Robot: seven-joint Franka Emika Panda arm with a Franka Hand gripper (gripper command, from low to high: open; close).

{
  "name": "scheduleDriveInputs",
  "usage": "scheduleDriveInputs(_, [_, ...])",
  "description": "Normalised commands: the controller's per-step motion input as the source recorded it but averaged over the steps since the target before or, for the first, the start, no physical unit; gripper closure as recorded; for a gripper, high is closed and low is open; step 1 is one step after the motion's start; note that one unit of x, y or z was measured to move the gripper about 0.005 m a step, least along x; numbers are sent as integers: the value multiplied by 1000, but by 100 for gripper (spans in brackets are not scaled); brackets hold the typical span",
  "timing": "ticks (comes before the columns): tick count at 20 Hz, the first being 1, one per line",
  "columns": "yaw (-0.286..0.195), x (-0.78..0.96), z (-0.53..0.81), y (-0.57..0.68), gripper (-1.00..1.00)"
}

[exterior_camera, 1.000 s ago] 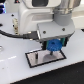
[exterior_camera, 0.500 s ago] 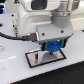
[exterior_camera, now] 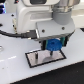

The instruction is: Insert the blue gear onto the right peg, followed by the red gear

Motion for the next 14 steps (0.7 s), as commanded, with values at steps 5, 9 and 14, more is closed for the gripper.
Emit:
scheduleDriveInputs(5, [0, 280, -90, -15, 100])
scheduleDriveInputs(9, [0, 272, -2, 7, 100])
scheduleDriveInputs(14, [0, 284, 221, 20, 100])
